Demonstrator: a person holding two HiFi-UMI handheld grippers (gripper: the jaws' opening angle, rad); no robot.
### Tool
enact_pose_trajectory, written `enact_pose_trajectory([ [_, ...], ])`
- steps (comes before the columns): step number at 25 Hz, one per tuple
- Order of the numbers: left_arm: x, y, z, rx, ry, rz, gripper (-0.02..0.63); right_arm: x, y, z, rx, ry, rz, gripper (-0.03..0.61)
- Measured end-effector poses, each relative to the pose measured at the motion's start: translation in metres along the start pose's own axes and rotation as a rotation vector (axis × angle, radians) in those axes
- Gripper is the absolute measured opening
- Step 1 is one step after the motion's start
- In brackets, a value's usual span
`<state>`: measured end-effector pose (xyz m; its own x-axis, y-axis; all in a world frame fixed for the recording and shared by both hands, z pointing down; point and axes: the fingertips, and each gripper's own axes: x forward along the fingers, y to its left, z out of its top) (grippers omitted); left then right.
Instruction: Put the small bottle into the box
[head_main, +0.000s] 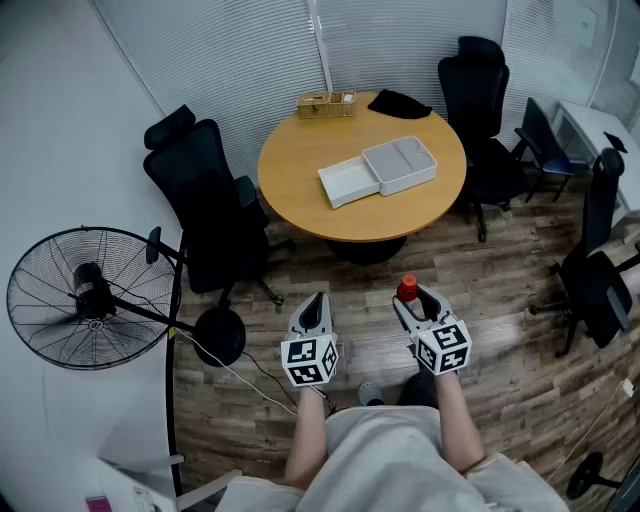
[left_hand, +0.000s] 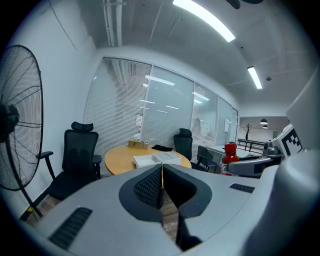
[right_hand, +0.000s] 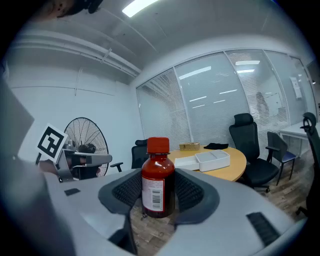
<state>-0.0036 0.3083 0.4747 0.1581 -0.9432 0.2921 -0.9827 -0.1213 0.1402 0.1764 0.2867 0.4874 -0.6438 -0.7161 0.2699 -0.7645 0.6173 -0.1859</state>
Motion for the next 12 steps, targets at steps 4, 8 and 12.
enact_pose_trajectory([
  [4,-0.004,0.01,-0.003,0.018,0.014,0.008,0.029,0.005,0.011,-0.001,0.005,0.001,0.009,0.212],
  [8,-0.007,0.015,-0.001,0.013,0.007,0.009,0.029,0.008,0.015,0.003,0.004,0.0,0.015,0.212],
  [12,-0.014,0.021,-0.001,0.017,0.005,0.013,0.029,0.006,0.018,0.003,-0.014,0.003,0.004,0.212],
])
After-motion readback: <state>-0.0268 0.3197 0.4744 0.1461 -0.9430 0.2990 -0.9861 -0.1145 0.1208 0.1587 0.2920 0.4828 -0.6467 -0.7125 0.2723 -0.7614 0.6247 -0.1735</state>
